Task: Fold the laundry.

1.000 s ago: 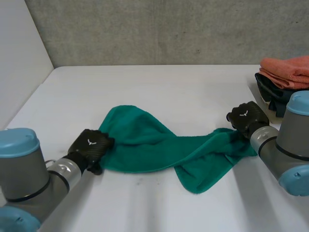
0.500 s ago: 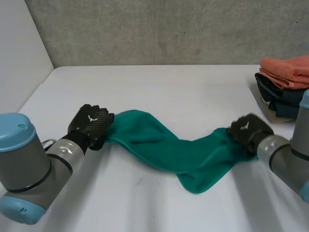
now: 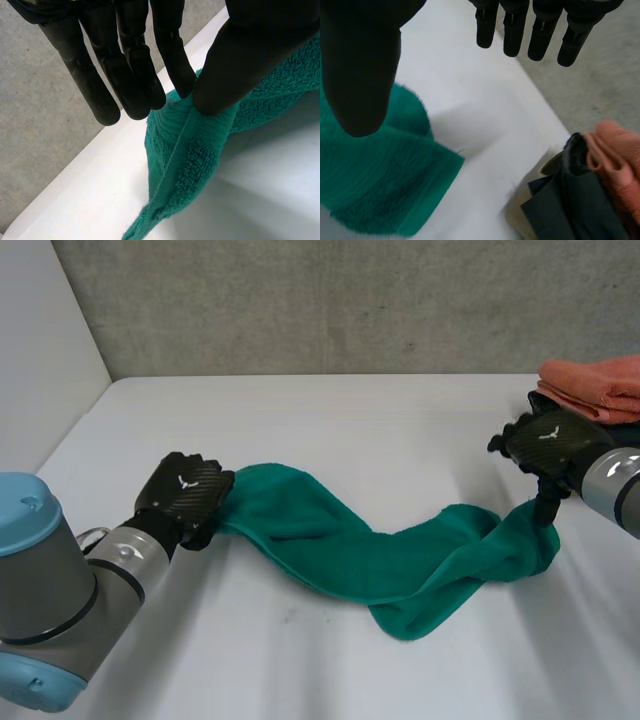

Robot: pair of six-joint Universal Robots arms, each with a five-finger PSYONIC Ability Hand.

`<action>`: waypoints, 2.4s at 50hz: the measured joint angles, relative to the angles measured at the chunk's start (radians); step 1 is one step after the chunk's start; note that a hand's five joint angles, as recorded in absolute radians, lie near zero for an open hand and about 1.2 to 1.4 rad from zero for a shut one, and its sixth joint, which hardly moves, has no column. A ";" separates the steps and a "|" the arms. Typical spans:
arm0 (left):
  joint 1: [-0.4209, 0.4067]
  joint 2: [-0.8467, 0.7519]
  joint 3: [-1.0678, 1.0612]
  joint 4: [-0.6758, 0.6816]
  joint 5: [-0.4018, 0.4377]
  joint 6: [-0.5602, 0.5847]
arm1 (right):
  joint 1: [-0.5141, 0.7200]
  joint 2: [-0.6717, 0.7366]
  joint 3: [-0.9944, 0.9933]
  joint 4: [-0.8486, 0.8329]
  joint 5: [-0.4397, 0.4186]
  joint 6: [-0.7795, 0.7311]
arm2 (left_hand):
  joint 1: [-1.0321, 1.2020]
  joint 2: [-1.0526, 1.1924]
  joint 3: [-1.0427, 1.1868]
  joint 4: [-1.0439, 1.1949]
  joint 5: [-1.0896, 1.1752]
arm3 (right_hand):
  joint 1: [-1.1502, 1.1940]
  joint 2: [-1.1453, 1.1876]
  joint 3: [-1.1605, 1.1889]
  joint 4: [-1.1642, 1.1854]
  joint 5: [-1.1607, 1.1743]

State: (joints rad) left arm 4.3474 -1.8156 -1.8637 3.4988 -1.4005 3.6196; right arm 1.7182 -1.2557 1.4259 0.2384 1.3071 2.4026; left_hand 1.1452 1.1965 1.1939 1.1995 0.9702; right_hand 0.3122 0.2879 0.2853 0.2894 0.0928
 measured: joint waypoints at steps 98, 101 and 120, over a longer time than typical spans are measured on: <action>0.096 -0.293 0.717 0.159 -0.078 0.061 | 0.137 0.245 -0.338 -0.641 0.255 -0.045 | 0.000 0.004 0.004 0.004 0.011 | 0.824 0.891 0.911 0.915 0.904; 0.095 -0.334 0.644 0.155 -0.073 0.065 | 0.138 0.290 -0.302 -0.580 0.247 -0.046 | 0.000 0.004 0.004 0.004 0.011 | 0.824 0.891 0.911 0.915 0.904; 0.079 -0.072 0.041 -0.186 -0.078 0.258 | 0.017 0.146 0.087 -0.016 0.167 -0.211 | 0.000 0.004 0.004 0.004 0.011 | 0.824 0.891 0.911 0.915 0.904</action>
State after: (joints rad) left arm 4.4266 -1.8878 -1.8227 3.3129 -1.4788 3.8772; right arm 1.7356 -1.1102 1.5130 0.2225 1.4737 2.1913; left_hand 1.1452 1.2003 1.1975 1.2035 0.9810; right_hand 1.1361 1.1793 1.1962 1.2042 0.9963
